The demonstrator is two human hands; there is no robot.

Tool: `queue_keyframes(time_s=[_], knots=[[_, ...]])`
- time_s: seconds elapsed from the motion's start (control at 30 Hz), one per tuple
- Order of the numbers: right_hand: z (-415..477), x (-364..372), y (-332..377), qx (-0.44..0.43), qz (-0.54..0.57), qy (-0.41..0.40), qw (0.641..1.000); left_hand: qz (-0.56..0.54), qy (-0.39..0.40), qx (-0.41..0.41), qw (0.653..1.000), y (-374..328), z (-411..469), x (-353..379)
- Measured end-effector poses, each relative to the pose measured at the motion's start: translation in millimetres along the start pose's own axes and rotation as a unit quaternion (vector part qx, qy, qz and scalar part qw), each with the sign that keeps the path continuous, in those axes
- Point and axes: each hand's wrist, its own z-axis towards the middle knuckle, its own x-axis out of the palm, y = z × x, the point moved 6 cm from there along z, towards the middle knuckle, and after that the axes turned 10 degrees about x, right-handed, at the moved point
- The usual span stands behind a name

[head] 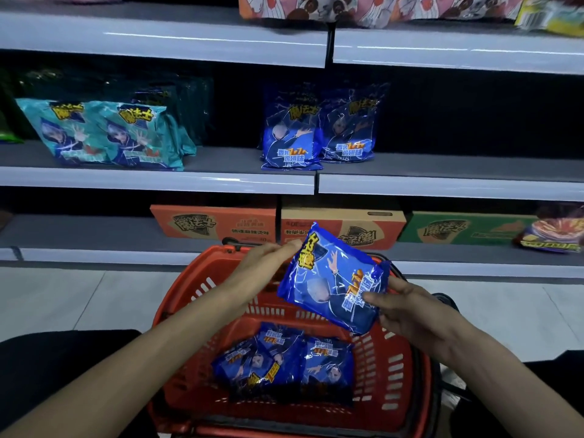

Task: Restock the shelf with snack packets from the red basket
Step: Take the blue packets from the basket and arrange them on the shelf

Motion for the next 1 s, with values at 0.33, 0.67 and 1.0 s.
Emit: queue_keyframes(time_s=[0.33,0.67,1.0], knots=[[-10,19,11,-0.058,0.047,0.010,0.997,-0.091,0.052,0.037,0.994,-8,-1,10],[-14,19,7,-0.057,0.045,0.004,0.997,-0.109,0.049,0.053,0.991,-9,2,8],[-24,7,18,-0.131,-0.042,-0.114,0.984,-0.037,-0.010,0.146,0.989,-33,7,-7]])
